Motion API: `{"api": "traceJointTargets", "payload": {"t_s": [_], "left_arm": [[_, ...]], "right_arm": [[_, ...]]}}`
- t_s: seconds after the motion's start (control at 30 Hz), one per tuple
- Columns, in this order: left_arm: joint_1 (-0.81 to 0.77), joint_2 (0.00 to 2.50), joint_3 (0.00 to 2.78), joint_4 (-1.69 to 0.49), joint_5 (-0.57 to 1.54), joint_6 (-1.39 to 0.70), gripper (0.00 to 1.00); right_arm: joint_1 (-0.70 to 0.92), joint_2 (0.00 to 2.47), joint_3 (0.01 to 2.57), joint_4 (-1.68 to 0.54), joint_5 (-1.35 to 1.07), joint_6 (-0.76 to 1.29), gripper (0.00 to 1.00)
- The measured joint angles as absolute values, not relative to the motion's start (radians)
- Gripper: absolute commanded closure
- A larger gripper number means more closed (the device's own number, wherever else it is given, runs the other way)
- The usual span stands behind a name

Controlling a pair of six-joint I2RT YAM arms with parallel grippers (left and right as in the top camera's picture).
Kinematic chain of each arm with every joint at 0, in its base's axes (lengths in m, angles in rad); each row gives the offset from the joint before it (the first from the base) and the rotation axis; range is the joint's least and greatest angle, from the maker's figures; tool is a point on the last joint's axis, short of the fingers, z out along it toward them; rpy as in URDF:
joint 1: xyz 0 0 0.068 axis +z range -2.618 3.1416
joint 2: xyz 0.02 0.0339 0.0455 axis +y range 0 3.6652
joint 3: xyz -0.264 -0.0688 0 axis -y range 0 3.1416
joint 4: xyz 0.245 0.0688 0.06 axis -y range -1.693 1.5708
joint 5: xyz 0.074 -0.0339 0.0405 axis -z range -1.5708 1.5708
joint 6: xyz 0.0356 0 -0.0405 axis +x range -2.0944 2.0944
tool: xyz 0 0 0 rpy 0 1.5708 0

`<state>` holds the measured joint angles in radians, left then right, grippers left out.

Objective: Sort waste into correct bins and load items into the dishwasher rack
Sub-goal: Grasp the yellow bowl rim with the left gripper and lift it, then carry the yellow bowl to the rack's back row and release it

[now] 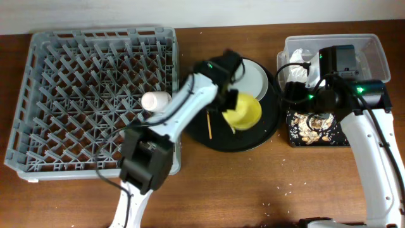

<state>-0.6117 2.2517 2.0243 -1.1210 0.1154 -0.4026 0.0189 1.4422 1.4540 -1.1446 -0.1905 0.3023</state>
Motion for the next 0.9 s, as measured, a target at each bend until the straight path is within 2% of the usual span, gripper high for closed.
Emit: {"api": "traceJointTargets", "payload": {"t_s": [0.27, 0.3, 0.63, 0.77, 0.9], "left_arm": [[-0.459, 2.086, 2.139, -1.152, -0.463, -0.358, 0.99], [-0.434, 2.083, 2.140, -1.139, -0.607, -0.357, 0.99], [-0.366, 2.221, 2.139, -0.917, -1.187, -0.316, 1.00], [-0.366, 2.297, 2.139, -0.855, -1.325, -0.308, 1.00], [-0.367, 2.353, 2.139, -0.818, -1.375, -0.305, 1.00]], "right_arm": [[0.019, 1.442, 1.454, -1.144, -0.183, 0.302, 0.32], [0.019, 1.442, 1.454, -1.144, -0.182, 0.302, 0.32], [0.019, 1.443, 1.454, -1.141, -0.181, 0.302, 0.32], [0.019, 1.443, 1.454, -1.141, -0.181, 0.302, 0.32], [0.019, 1.443, 1.454, -1.145, -0.173, 0.302, 0.32]]}}
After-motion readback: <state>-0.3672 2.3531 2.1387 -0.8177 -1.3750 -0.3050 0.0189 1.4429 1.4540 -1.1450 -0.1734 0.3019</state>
